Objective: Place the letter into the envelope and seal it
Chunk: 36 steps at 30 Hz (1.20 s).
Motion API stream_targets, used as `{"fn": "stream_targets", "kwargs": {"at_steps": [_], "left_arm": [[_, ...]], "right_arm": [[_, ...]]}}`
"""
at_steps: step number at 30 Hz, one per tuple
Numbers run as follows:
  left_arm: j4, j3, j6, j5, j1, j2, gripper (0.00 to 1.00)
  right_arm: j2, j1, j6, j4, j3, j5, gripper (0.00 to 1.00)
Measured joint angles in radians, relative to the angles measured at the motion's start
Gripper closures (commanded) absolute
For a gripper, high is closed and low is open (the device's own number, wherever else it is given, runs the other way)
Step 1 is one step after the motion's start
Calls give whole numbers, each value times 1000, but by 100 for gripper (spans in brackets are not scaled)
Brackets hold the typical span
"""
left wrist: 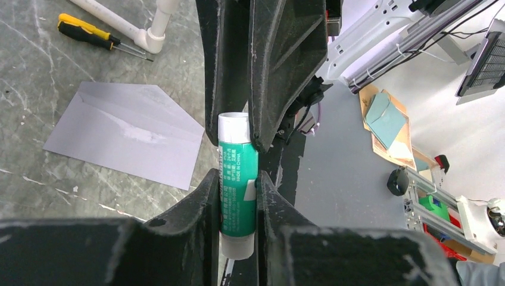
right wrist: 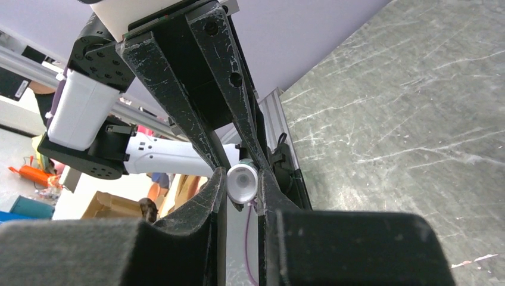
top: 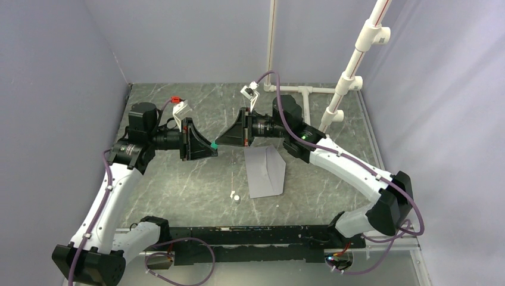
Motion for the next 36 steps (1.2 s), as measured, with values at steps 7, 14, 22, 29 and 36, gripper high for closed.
{"fn": "stream_targets", "kwargs": {"at_steps": [7, 14, 22, 29, 36], "left_arm": [[5, -11, -15, 2, 0, 3, 67], [0, -13, -9, 4, -2, 4, 97], [1, -13, 4, 25, -5, 4, 97], [-34, -15, 62, 109, -30, 4, 98], [-92, -15, 129, 156, -65, 8, 97]], "right_arm": [[0, 2, -41, -18, 2, -3, 100], [0, 3, -66, -48, 10, -7, 89], [-21, 5, -173, -122, 24, -13, 29], [-47, 5, -483, -251, 103, -177, 36], [-34, 19, -791, -407, 200, -299, 42]]}}
